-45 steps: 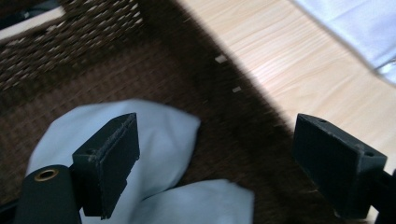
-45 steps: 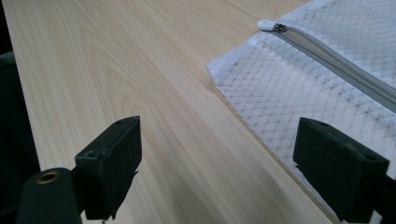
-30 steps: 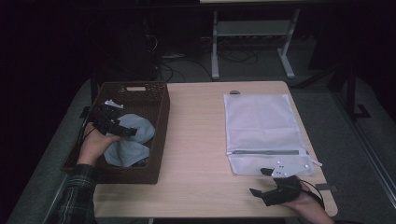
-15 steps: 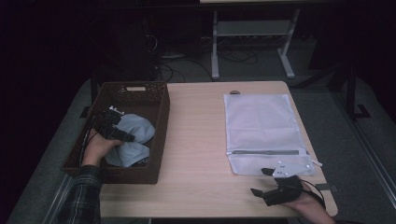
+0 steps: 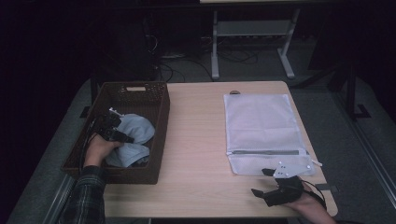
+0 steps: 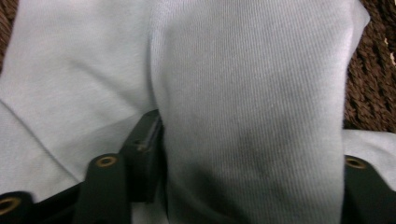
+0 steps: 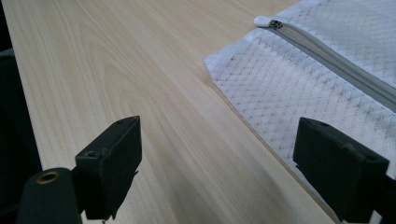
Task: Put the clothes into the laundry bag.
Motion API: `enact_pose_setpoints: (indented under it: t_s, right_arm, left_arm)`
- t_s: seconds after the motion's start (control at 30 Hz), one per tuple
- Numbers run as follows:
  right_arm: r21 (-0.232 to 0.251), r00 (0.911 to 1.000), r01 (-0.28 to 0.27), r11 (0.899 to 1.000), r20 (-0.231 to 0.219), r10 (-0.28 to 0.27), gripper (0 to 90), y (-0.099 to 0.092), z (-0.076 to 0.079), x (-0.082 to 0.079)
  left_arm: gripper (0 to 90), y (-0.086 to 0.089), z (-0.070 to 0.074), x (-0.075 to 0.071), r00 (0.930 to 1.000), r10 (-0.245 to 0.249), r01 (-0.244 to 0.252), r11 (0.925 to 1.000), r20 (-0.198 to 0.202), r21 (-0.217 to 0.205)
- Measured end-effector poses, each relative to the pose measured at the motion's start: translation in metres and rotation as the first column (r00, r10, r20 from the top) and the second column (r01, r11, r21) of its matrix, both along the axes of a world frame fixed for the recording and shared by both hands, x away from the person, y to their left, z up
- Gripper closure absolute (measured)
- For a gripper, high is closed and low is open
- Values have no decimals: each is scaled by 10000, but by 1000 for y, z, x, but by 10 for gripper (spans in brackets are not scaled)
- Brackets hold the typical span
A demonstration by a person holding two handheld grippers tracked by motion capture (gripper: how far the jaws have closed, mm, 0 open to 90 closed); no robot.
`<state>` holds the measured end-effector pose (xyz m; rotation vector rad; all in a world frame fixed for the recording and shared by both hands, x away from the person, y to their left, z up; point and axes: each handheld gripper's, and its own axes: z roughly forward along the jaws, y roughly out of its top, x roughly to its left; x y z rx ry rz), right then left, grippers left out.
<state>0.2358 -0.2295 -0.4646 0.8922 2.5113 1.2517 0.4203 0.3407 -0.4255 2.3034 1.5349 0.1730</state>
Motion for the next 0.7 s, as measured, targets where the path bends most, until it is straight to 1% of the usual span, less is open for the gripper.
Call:
enact_pose_setpoints:
  t_s: [0.1,0.13,0.2,0.3,0.37,0.4,0.43,0.47,0.53,0.57,0.63,0.7]
  right_arm:
    - [-51,10000,-28,10000,6,28,154,0,0,0]
    - [-52,10000,-26,10000,11,27,154,0,0,-1]
    - [-48,10000,-25,10000,5,25,154,0,0,0]
    - [-39,10000,-3,10000,-11,3,154,0,0,0]
    - [-34,10000,2,10000,-15,-2,154,0,0,0]
    - [-17,10000,18,10000,-11,-18,154,0,0,0]
    - [-24,10000,23,10000,0,-23,154,0,0,0]
    - [-22,10000,21,10000,4,-21,154,0,0,0]
    - [-45,10000,35,10000,27,-35,155,-1,0,0]
    - [-45,10000,35,10000,27,-35,155,-1,0,0]
    - [-2,10000,87,10000,20,-87,154,-1,1,0]
    - [4,10000,84,10000,37,-84,154,-1,1,0]
  left_arm:
    - [577,-1,3,-1,9999,32,-30,9997,-102,230]
    - [621,-1,3,-1,9998,54,-50,9997,-166,219]
    - [665,-1,3,-1,9997,81,-77,9998,-226,168]
    - [685,-1,6,-1,9993,147,-147,9999,-333,4]
    - [688,-1,6,-2,9994,157,-159,9999,-322,-46]
    - [690,0,9,-3,9993,233,-239,9995,-286,-221]
    - [691,0,9,-3,9993,233,-239,9995,-286,-221]
    - [691,2,12,-4,9995,267,-273,9988,-156,-396]
    - [691,3,16,-5,9995,322,-320,9979,25,-563]
    - [691,3,16,-5,9995,322,-320,9979,25,-563]
    - [691,7,23,-8,9984,498,-475,9951,255,-867]
    - [690,8,26,-9,9979,558,-529,9946,313,-894]
